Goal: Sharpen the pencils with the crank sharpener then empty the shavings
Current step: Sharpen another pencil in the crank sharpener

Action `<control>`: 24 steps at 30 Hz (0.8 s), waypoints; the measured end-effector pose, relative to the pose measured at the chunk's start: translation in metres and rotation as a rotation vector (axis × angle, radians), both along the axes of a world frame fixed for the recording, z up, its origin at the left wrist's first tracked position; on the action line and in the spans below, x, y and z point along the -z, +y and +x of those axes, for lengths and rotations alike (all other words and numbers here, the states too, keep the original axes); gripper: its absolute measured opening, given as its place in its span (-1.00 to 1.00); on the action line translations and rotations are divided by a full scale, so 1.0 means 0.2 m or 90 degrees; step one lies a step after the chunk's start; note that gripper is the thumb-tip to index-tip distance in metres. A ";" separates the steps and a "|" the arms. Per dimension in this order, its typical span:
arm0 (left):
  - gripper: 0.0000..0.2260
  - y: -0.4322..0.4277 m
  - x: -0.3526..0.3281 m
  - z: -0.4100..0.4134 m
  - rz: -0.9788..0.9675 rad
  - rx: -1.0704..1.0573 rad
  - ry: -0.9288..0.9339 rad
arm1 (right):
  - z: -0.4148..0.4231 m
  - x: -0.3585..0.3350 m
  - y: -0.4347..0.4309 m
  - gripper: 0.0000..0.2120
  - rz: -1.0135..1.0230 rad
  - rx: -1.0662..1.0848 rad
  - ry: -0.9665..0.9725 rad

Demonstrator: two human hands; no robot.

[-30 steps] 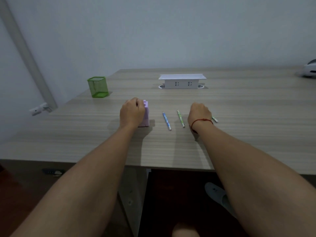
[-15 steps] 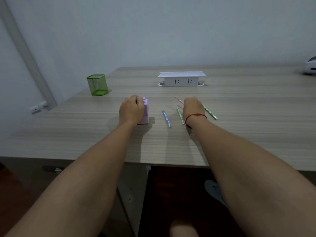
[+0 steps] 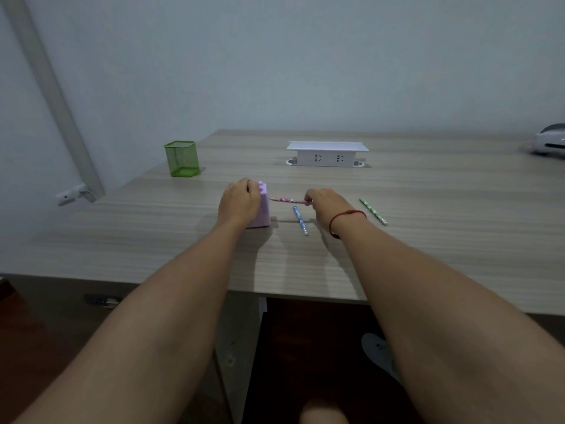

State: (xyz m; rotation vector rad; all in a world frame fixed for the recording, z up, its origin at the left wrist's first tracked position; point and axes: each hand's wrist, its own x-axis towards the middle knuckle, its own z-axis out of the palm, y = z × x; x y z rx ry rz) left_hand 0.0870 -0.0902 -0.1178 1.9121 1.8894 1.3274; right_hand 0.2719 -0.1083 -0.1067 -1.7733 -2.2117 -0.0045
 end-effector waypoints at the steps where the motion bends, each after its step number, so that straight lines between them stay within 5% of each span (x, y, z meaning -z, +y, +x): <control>1: -0.70 0.00 0.00 0.00 -0.001 0.000 -0.001 | 0.01 0.00 0.00 -0.65 0.000 0.000 -0.003; 17: -0.70 0.00 -0.01 0.00 -0.012 0.019 0.017 | -0.02 -0.04 0.02 -0.59 0.018 -0.012 -0.022; 24: -0.71 0.00 -0.01 0.00 -0.008 0.010 0.047 | -0.10 -0.03 0.06 -0.76 0.048 -0.015 -0.044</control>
